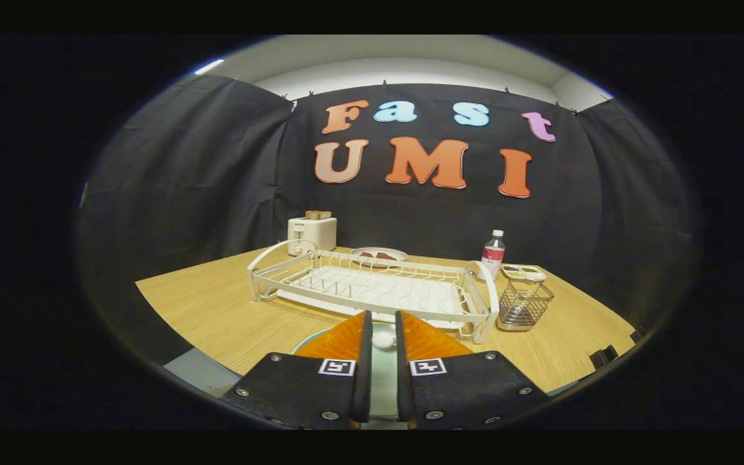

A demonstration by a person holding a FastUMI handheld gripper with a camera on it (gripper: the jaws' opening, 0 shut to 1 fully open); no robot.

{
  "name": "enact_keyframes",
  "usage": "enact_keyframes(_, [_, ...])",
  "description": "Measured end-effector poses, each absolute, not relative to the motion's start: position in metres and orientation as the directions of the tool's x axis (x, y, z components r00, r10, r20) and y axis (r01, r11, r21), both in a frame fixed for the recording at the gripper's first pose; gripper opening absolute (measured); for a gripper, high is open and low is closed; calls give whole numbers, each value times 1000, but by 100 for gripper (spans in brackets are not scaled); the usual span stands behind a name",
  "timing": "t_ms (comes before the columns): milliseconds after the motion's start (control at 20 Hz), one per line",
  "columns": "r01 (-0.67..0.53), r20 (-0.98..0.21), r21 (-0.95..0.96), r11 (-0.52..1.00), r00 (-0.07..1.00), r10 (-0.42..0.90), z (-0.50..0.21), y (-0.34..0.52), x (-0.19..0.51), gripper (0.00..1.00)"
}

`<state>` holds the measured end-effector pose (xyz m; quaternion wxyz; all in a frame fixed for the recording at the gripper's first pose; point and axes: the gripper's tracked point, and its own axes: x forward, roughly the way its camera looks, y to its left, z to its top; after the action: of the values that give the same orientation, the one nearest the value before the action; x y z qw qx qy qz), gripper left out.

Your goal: Take the plate from the dish rack, then take the spoon from the basket and place it into the plate.

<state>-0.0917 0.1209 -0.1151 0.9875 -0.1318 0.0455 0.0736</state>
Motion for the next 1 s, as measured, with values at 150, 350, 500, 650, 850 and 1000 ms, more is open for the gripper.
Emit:
enact_keyframes(150, [-159,-133,-222,962,982,132,-120,117,-88,30])
enact_keyframes(350, [-133,-144,-209,969,984,104,-117,103,-81,60])
enact_keyframes(500, [-115,-143,-189,975,986,88,-110,91,-73,87])
enact_keyframes(650, [-85,-134,-190,978,989,60,-100,74,-66,97])
enact_keyframes(850, [-31,-121,-216,976,993,4,-77,37,-52,98])
enact_keyframes(1000, [38,-99,-180,983,994,-56,-54,-1,-47,98])
